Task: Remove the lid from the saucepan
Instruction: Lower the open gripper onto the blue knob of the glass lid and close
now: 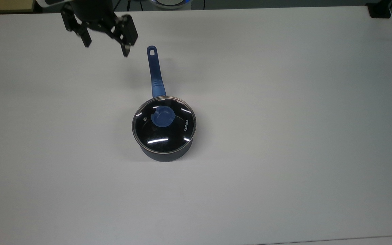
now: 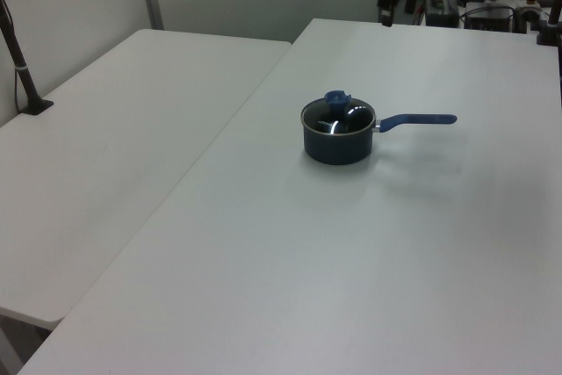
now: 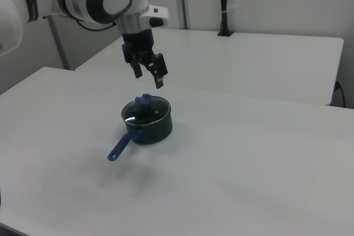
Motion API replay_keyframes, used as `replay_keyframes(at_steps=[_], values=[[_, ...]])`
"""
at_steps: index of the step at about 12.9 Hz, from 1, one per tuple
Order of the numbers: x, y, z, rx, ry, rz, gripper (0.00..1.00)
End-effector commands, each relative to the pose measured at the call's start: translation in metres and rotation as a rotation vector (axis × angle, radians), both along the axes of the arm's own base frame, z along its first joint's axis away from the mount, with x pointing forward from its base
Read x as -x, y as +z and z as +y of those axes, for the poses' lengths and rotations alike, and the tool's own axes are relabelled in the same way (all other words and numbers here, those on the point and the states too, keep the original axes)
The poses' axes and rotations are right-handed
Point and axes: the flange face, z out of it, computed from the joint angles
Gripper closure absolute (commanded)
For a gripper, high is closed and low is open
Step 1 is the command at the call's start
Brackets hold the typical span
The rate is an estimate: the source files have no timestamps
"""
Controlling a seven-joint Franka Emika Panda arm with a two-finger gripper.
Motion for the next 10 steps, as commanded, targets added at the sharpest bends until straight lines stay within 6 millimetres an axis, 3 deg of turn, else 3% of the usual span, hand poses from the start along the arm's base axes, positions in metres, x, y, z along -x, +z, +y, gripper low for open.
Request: replay_keyframes(at_steps=[1,6,9,10], values=[[-0.025,-0.029,0.034,-0.02,-0.103,-0.036,0.0],[-0.047,-0.059,0.065,-0.026,-0.18,-0.067,0.0],[-0.06,-0.104,0.089,-0.015,-0.167,-0.018,0.0],[-0.066,-0.108,0.094,-0.003,-0.157,-0.019,0.0]])
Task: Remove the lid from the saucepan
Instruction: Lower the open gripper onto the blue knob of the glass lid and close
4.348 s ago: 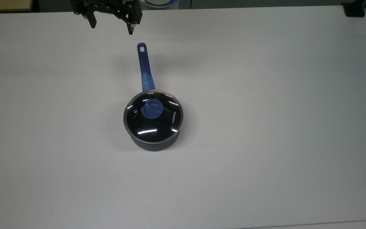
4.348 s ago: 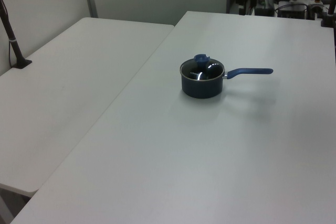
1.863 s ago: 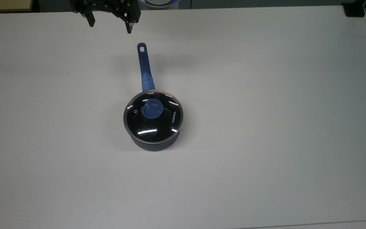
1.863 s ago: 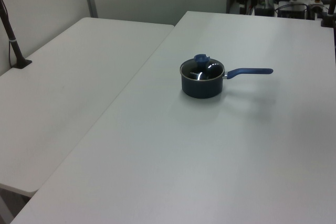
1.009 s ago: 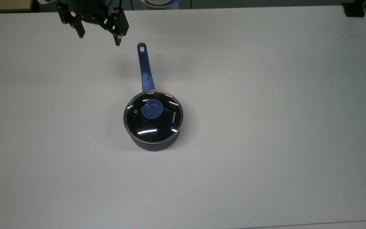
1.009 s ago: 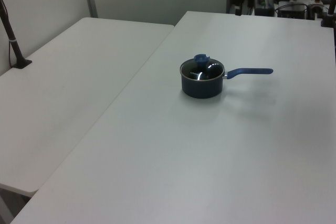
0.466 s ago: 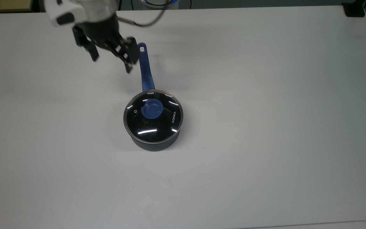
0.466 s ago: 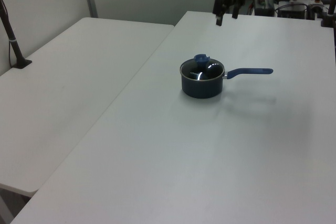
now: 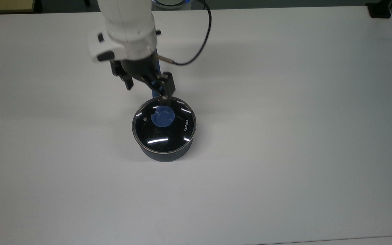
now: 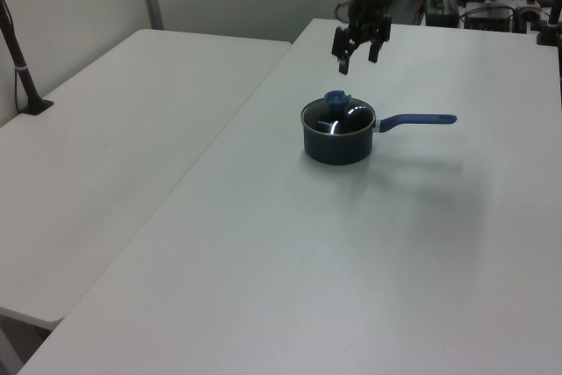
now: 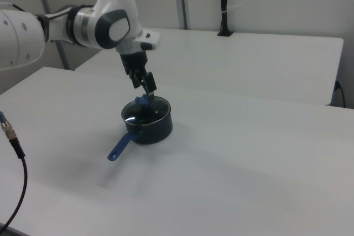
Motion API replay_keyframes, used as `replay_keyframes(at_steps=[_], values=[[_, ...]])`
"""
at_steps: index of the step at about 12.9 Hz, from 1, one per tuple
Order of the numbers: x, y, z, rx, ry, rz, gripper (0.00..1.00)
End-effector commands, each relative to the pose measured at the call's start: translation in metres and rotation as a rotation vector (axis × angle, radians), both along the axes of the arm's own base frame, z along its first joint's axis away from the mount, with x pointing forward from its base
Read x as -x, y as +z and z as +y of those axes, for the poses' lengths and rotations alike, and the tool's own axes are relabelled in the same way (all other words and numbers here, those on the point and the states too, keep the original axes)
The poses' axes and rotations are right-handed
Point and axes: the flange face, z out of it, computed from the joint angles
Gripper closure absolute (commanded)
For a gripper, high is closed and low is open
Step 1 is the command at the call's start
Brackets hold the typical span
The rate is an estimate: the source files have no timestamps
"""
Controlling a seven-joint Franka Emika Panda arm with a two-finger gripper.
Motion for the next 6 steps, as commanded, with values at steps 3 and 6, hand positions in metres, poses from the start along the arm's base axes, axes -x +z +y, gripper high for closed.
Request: replay_keyframes(at_steps=[3,6], values=[[-0.015,-0.03,0.021,0.021,0.01,0.012,0.0],[-0.026,-0.043,0.032,0.032,-0.038,-0.037,0.0]])
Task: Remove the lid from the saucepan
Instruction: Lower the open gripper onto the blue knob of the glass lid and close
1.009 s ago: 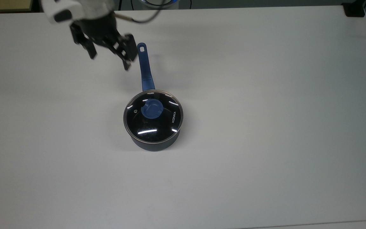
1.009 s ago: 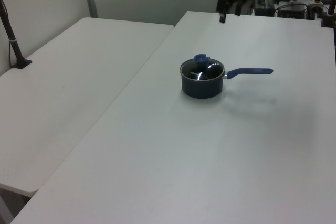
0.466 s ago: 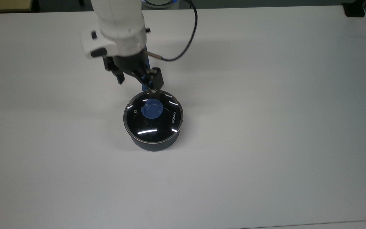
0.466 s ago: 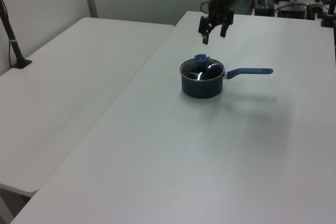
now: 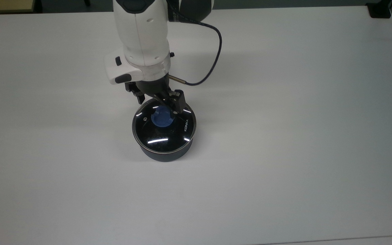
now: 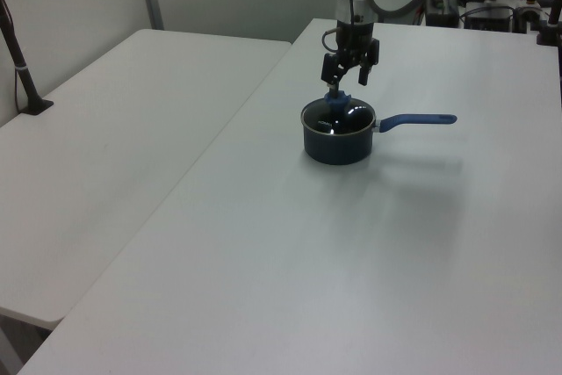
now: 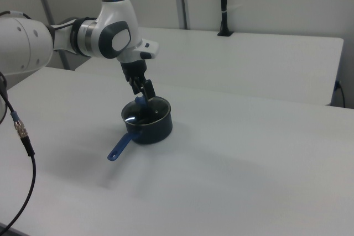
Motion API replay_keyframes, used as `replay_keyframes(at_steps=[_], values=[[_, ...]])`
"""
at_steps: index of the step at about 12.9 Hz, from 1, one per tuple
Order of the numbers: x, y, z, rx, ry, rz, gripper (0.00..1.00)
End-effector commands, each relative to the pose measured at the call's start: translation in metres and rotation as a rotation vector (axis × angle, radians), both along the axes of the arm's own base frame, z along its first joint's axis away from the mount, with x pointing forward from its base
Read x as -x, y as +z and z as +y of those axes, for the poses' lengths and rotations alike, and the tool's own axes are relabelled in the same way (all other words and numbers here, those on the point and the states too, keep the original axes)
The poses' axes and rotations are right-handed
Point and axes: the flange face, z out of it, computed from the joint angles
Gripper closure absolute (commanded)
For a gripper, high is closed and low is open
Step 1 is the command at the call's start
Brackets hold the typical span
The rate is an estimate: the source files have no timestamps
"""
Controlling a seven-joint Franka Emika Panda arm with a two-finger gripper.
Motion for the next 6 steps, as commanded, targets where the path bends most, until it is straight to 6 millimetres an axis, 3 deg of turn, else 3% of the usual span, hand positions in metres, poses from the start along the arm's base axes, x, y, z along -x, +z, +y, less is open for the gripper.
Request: replay_keyframes(at_steps=[1,3,6], values=[[-0.011,-0.011,0.011,0.03,-0.037,-0.043,0.0],[-0.012,-0.021,0.02,0.034,-0.024,-0.038,0.0],[-0.012,-0.02,0.025,0.038,-0.02,-0.04,0.2]])
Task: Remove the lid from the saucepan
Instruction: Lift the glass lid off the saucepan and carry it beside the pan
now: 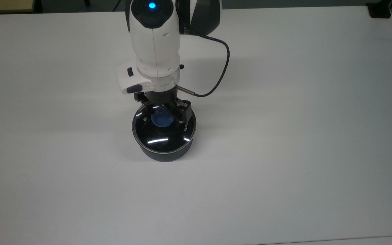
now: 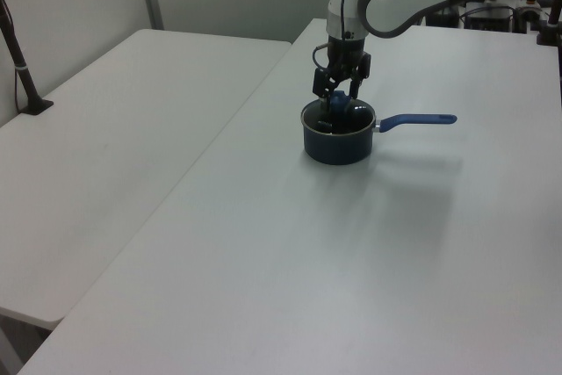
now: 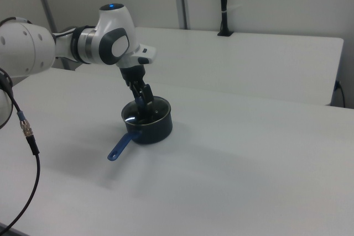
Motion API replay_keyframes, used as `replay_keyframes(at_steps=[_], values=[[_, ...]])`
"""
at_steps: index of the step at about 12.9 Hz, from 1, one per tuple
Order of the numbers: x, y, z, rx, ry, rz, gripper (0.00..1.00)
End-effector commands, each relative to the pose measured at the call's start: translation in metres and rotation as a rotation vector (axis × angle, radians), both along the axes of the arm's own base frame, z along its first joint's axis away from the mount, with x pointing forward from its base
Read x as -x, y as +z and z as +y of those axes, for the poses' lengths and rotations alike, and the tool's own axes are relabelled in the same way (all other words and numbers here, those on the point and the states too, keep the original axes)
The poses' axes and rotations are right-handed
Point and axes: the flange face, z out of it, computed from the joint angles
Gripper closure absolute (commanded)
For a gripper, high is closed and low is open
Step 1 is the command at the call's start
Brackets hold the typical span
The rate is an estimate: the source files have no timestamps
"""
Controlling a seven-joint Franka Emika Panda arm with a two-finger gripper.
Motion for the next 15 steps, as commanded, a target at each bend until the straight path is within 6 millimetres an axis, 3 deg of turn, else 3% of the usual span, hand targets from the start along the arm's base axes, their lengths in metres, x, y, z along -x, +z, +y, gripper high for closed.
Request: replay_keyframes(at_steps=[1,6,9,12,15], values=[[-0.003,0.004,0.012,0.017,0.0,-0.024,0.31],[-0.005,0.023,0.009,0.027,0.005,-0.048,0.48],[-0.001,0.049,0.009,0.031,0.013,-0.083,0.49],[0.01,0.057,0.056,0.039,0.071,-0.064,0.49],[0.041,0.087,0.116,0.031,0.137,-0.035,0.49]])
